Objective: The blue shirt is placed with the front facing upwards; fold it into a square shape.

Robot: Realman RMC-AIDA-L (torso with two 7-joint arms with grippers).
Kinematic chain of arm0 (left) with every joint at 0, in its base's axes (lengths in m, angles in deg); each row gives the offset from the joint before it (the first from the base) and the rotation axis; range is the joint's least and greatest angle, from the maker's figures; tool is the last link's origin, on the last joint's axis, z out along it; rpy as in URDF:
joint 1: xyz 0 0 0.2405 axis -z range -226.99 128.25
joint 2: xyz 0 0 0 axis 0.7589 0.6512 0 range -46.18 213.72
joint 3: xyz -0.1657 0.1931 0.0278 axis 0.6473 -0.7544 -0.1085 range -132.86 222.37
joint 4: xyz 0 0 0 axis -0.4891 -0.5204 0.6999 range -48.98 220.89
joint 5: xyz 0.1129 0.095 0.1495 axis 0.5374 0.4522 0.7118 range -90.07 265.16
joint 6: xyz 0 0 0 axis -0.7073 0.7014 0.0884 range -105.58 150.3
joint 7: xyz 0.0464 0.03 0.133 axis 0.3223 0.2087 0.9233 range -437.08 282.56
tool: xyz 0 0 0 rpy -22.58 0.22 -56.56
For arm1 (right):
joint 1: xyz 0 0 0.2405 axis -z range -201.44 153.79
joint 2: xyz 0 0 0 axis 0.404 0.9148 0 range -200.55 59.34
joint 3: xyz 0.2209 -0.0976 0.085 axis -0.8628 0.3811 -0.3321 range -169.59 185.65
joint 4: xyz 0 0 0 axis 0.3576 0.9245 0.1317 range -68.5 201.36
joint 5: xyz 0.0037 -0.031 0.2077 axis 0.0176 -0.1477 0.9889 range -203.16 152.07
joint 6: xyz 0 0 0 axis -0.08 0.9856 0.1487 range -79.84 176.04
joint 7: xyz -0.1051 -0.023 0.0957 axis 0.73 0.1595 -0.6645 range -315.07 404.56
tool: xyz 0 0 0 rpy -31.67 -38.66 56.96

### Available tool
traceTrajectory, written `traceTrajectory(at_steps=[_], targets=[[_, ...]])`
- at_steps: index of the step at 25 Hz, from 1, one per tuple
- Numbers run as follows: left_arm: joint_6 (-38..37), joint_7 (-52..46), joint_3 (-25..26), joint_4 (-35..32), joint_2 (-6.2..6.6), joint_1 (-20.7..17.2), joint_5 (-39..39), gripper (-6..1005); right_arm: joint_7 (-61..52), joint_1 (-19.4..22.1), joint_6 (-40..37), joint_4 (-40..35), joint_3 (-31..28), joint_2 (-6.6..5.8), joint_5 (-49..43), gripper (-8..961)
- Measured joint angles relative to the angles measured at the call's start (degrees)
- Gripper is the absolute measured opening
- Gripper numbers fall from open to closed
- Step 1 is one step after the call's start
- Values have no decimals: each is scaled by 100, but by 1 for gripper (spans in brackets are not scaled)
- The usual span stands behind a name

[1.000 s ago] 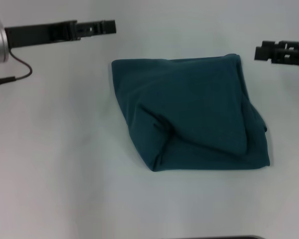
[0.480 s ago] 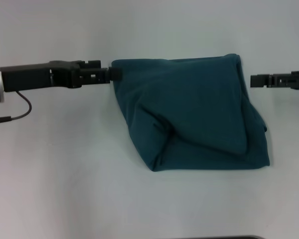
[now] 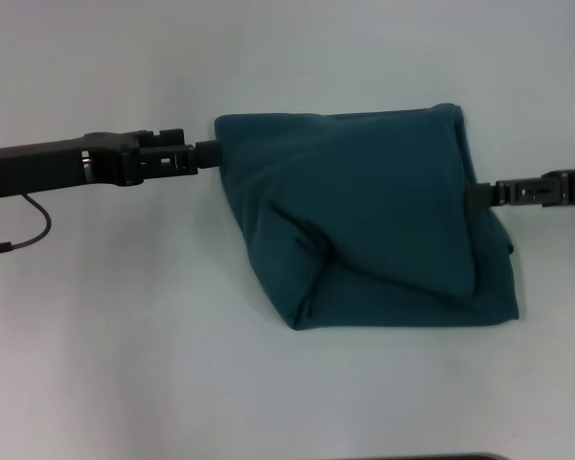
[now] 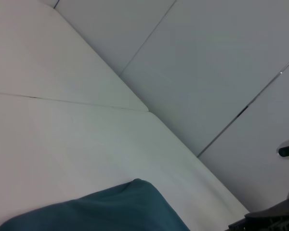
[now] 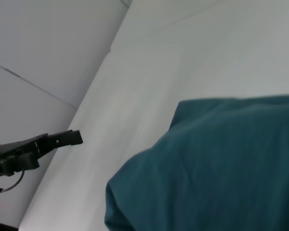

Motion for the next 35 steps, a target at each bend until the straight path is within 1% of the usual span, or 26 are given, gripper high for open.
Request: traceTrajectory(at_steps=[4, 9, 13, 20, 24, 31, 35], targets=[[31, 73, 1, -7, 7, -56, 4, 968, 8, 98, 0, -152, 20, 21, -59, 683], [101, 140, 24, -61, 61, -40, -18, 967, 18, 297, 93, -283, 25, 24, -71, 684], [131, 180, 51, -64, 66, -12, -28, 967, 9, 434, 92, -456, 34, 21, -71, 683], [124, 212, 76, -63, 74, -13, -30, 967, -51, 630, 43, -506, -5, 29, -63, 682], [111, 241, 78, -64, 79, -17, -26, 967, -135, 643, -102, -515, -10, 55, -66, 681], [97, 292, 78, -73, 69, -17, -29, 967, -222, 529, -464, -559, 42, 127, -71, 679], [120, 292, 78, -104, 63, -4, -29, 966, -222, 482, -689, -660, 143, 144, -71, 679]])
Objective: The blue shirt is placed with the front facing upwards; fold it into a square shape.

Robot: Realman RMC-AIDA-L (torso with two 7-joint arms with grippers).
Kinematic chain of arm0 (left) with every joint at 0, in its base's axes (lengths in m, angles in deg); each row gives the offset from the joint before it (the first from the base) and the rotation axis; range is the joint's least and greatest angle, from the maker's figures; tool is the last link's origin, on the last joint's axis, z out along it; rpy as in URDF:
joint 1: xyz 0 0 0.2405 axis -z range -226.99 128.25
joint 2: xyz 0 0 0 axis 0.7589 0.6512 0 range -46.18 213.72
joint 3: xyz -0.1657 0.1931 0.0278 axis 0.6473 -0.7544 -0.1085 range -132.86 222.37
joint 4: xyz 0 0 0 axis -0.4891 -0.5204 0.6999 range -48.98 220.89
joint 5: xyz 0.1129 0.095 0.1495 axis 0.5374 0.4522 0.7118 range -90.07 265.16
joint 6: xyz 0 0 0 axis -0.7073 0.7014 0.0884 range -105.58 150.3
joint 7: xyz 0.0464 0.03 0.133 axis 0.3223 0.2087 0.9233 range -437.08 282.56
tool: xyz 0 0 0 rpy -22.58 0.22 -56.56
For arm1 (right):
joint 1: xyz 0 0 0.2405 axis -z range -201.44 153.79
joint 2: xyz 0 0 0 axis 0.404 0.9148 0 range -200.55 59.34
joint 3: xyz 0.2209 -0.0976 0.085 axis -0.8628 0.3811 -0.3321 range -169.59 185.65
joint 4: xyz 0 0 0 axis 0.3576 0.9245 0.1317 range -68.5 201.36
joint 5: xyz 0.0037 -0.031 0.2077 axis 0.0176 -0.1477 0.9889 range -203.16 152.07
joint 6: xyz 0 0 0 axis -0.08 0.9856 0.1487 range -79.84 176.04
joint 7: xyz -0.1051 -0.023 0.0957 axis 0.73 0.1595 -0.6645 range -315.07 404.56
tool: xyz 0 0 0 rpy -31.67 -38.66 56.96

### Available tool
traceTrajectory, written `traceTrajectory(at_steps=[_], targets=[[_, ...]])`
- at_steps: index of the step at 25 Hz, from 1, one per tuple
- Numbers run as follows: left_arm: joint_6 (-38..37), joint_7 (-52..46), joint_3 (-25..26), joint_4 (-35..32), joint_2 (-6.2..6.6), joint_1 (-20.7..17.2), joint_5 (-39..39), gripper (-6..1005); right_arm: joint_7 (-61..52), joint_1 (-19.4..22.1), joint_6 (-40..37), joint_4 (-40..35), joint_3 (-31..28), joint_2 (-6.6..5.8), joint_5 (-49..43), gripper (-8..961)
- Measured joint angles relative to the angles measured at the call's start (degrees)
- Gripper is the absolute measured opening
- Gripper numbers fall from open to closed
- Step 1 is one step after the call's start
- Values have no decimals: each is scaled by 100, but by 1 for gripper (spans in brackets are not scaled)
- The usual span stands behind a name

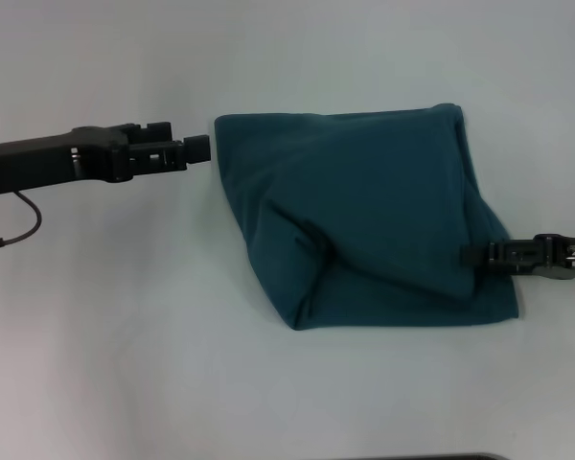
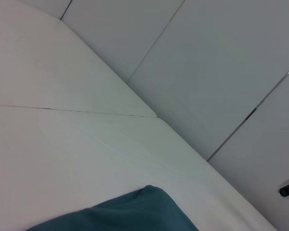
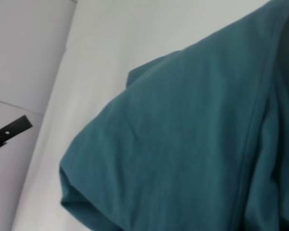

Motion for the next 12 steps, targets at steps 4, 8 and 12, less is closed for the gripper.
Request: traceTrajectory(at_steps=[4, 8, 12], targets=[[1, -3, 9, -16, 4, 19, 0, 966, 0, -28, -138, -15, 19, 49, 1, 678], [5, -5, 16, -19, 14, 42, 0, 966, 29, -68, -185, -30, 11, 107, 7, 678], [14, -7, 18, -19, 16, 59, 5, 966, 47, -99, -188, -70, 3, 123, 33, 678]])
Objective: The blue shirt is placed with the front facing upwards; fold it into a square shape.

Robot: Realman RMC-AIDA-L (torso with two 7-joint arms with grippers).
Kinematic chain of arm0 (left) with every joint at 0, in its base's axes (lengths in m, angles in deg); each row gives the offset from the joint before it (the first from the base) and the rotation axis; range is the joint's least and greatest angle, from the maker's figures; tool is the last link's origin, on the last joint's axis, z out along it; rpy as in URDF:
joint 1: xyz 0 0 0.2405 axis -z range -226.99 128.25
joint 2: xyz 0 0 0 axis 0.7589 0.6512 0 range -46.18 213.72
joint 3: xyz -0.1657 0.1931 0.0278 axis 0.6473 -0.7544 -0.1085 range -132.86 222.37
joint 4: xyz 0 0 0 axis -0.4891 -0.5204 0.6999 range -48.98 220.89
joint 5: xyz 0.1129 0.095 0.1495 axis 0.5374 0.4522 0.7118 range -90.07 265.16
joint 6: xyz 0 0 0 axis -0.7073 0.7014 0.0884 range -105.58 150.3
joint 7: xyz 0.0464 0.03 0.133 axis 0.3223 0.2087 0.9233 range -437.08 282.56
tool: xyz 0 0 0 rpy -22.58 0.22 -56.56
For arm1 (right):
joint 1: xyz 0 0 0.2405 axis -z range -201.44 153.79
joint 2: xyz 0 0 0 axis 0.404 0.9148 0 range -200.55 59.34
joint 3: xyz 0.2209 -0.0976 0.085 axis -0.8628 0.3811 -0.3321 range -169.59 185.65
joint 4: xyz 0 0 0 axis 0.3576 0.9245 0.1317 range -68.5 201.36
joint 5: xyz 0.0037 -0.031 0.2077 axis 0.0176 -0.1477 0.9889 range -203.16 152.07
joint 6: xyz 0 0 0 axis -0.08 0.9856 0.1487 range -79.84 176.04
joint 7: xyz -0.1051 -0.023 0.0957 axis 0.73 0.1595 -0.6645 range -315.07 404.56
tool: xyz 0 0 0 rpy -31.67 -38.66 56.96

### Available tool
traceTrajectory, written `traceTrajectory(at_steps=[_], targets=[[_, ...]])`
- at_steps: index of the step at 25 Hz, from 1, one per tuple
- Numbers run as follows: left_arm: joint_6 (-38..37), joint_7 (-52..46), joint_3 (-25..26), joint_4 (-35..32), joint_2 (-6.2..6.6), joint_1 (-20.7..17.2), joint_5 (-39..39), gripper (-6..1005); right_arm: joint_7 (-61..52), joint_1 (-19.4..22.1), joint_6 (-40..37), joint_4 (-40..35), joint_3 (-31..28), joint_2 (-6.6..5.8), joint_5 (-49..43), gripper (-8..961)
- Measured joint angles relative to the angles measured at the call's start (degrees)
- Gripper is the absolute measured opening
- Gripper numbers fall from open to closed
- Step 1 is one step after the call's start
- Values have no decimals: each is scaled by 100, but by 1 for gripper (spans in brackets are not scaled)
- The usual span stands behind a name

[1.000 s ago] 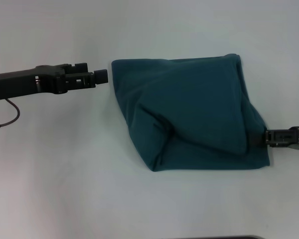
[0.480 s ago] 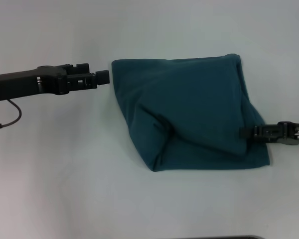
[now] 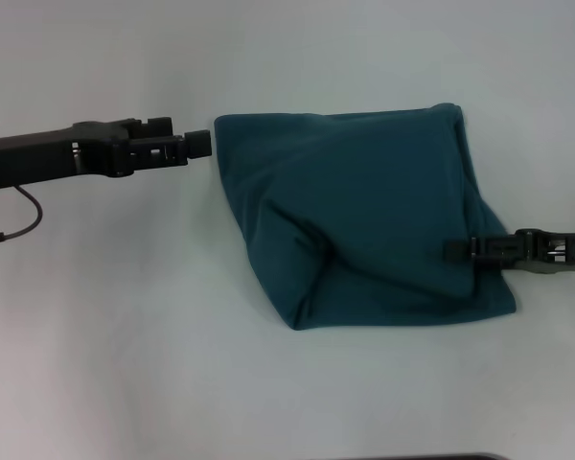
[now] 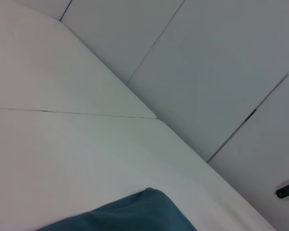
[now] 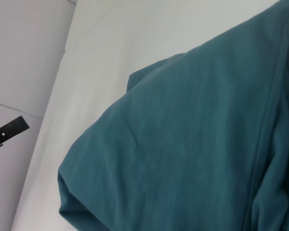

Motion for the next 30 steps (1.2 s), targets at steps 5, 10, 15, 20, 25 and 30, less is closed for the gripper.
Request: traceTrajectory(at_steps=[5, 10, 15, 20, 25, 30], targets=[[4, 0, 0, 0, 0, 4, 4, 966, -21, 2, 90, -7, -14, -2, 4, 677], [17, 4, 0, -24, 0, 4, 12, 966, -42, 125, 403, 31, -53, -87, 7, 677], [53, 6, 0, -77, 0, 29, -4, 965, -10, 214, 569, 50, -183, -139, 14, 677], [55, -2, -1, -79, 0, 83, -6, 965, 6, 155, 352, -5, -103, -90, -21, 676], [55, -2, 0, -79, 0, 95, -5, 965, 8, 135, 162, -19, -44, -31, -29, 669], [80, 3, 0, -79, 0, 106, 0, 965, 42, 104, 54, -30, -53, 30, -21, 661]])
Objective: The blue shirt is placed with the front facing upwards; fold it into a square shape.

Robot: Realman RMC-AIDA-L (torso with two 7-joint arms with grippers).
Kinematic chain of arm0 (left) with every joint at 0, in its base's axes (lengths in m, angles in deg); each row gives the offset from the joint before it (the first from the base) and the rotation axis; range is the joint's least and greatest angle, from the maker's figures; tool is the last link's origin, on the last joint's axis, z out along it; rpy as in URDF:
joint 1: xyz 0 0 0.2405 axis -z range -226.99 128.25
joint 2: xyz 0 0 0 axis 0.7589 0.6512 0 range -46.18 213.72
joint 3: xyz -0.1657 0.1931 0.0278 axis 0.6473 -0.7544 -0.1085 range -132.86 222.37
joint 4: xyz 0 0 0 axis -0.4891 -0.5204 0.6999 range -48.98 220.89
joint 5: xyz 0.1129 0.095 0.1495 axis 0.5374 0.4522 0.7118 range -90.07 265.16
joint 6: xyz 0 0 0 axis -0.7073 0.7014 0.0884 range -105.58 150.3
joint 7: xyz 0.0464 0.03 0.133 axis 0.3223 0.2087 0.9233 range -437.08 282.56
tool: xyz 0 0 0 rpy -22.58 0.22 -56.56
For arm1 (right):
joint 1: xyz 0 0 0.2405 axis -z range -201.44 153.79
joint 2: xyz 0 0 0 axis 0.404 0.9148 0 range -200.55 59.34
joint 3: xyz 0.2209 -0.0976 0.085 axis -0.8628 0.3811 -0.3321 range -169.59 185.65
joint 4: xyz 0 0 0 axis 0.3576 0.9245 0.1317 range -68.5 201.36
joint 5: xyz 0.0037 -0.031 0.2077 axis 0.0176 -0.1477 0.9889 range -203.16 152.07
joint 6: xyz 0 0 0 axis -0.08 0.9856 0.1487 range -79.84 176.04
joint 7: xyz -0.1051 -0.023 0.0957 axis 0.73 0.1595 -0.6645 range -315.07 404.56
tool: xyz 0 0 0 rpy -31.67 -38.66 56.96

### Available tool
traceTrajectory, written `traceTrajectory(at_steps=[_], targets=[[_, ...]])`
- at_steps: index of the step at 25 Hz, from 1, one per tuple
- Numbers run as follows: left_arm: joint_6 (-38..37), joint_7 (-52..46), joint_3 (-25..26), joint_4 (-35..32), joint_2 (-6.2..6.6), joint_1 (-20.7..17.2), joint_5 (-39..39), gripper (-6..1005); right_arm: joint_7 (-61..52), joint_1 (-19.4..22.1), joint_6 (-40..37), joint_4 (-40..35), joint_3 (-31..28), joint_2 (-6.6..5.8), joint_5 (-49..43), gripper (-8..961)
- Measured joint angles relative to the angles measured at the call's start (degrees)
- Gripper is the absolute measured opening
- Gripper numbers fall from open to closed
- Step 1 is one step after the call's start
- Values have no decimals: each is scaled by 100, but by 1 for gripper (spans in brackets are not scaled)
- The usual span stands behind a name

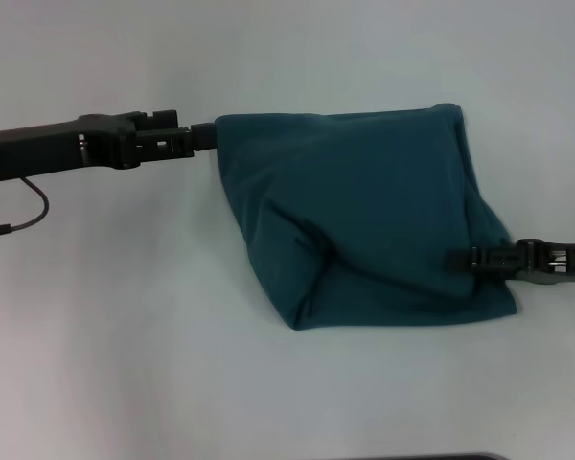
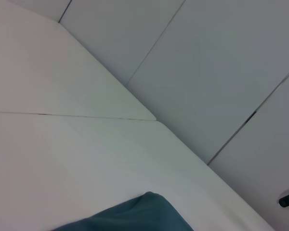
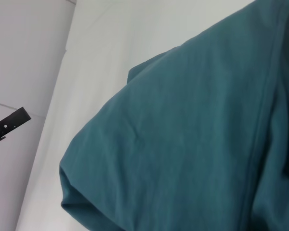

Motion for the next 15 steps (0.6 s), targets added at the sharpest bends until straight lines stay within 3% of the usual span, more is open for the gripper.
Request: traceTrajectory(at_steps=[15], targets=[[153, 11, 0, -18, 0, 46, 46, 964, 23, -121, -154, -113, -39, 74, 41, 636]])
